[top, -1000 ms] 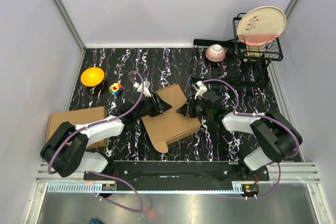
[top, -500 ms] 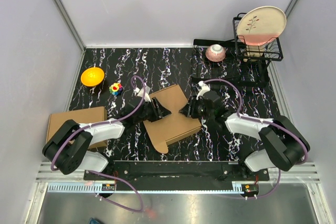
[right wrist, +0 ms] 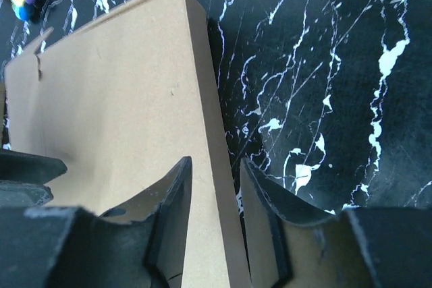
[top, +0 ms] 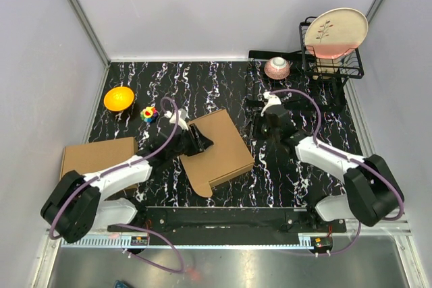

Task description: Fold the paper box

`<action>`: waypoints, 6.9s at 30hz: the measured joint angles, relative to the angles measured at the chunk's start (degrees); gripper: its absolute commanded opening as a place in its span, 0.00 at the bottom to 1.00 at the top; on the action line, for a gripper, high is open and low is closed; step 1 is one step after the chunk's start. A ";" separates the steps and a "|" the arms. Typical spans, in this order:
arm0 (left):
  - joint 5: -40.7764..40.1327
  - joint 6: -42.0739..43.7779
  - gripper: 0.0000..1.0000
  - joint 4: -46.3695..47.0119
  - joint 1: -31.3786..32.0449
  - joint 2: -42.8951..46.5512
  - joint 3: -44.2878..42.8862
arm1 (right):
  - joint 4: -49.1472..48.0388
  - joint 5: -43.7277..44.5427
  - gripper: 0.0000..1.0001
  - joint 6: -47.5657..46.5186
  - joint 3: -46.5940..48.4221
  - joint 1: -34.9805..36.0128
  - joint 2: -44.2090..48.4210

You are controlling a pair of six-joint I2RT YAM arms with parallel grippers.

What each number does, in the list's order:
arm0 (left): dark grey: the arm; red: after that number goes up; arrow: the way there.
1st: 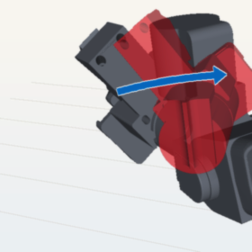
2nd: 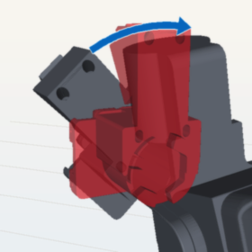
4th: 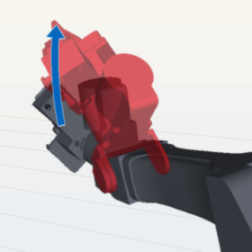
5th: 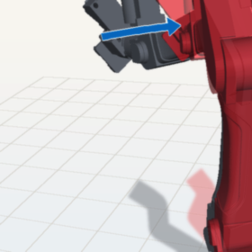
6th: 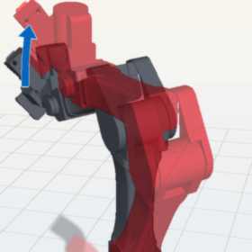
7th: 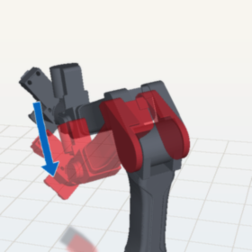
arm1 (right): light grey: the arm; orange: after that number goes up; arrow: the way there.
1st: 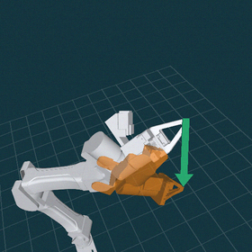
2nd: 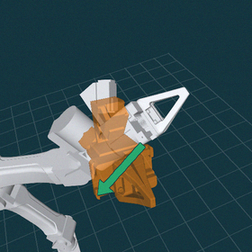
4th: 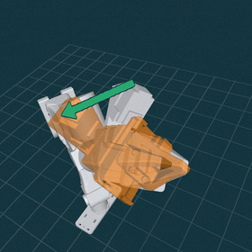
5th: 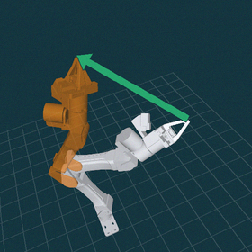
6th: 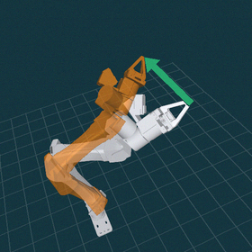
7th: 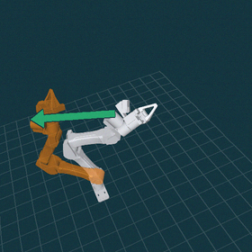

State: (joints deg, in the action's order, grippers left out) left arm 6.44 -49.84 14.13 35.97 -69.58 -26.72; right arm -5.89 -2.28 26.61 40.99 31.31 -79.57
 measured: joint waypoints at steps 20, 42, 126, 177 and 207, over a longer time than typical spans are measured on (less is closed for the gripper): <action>-9.38 7.85 0.64 -14.08 -4.52 -6.14 -17.84 | 12.52 -0.31 0.59 4.79 -11.17 0.02 21.35; -29.42 2.69 0.37 -29.90 -7.41 37.88 -4.15 | 4.07 -4.37 0.62 8.81 -12.13 0.02 12.79; -21.20 -14.01 0.21 -13.11 -7.45 32.52 18.29 | -6.88 3.32 0.26 7.13 -3.39 -0.57 -13.09; -12.98 -9.49 0.27 6.75 4.28 -14.56 -17.97 | 3.08 1.79 0.35 6.43 7.08 0.22 -6.10; -15.02 -7.54 0.28 4.76 4.37 -11.98 -14.45 | 9.84 11.21 0.40 2.40 15.65 1.70 -4.63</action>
State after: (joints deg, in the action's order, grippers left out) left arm -8.58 -57.39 18.90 40.34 -81.56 -41.17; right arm 3.95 8.93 29.02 56.64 33.01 -84.20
